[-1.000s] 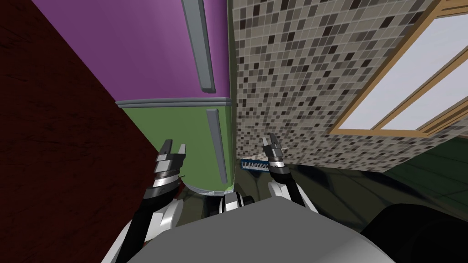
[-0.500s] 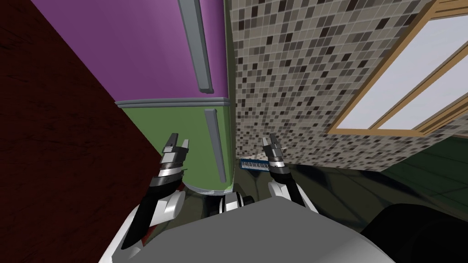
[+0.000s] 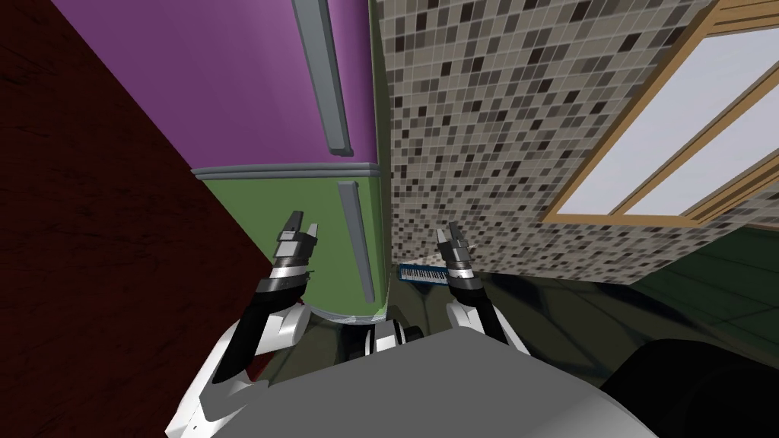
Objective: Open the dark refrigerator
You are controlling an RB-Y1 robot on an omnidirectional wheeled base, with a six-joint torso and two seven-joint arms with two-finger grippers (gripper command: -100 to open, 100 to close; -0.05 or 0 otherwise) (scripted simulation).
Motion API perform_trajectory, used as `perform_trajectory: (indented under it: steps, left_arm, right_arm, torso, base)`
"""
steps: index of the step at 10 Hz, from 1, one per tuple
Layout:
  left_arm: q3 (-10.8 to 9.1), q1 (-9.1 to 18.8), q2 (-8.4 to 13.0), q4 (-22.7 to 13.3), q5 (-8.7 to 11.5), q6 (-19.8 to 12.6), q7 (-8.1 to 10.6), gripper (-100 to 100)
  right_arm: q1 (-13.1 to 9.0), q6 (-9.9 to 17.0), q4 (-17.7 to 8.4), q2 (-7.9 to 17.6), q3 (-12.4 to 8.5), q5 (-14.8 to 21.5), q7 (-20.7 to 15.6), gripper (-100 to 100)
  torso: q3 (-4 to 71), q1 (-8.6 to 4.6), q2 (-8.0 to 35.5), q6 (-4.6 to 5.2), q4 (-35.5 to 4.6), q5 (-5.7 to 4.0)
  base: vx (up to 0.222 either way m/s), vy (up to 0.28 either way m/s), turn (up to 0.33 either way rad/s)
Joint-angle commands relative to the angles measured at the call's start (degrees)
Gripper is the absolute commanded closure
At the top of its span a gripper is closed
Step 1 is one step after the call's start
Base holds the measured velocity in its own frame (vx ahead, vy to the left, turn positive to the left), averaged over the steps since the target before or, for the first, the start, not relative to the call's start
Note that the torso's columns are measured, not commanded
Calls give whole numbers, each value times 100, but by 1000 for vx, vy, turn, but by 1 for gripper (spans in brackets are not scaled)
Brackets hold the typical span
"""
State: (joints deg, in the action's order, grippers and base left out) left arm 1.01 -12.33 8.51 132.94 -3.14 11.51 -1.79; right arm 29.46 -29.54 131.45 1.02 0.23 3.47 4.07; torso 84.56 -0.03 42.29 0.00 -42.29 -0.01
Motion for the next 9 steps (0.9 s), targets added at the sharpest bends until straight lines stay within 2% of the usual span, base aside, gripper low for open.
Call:
perform_trajectory:
  steps: [1, 4, 5, 8, 9]
  left_arm:
    - [-7, 236, 67, 77, -29, -317, -62, -100]
    - [-9, 727, 163, 174, -93, -849, -179, -100]
    - [-9, 727, 163, 174, -93, -883, -179, -100]
    - [-11, 1235, 217, 256, -160, -1419, -300, -100]
    - [-11, 1235, 217, 256, -160, -1468, -300, -100]
  right_arm:
    - [0, 0, 0, 0, 0, 0, 0, 0]
    - [0, 0, 0, 0, 0, 0, 0, 0]
    - [0, 0, 0, 0, 0, 0, 0, 0]
    - [0, 0, 0, 0, 0, 0, 0, 0]
    - [0, 0, 0, 0, 0, 0, 0, 0]
  torso:
    - [0, 2, 0, -1, 0, 0]
    - [0, 3, 0, 0, 0, 1]
    - [0, 1, 1, 0, 0, 0]
    - [1, 4, -2, 0, 0, 1]
    - [-1, 1, 2, 0, -1, 0]
  base:
    - [-15, -17, -1]
    - [-23, -21, -5]
    - [-16, -21, -3]
    - [-20, -22, -5]
    - [-20, -23, -1]
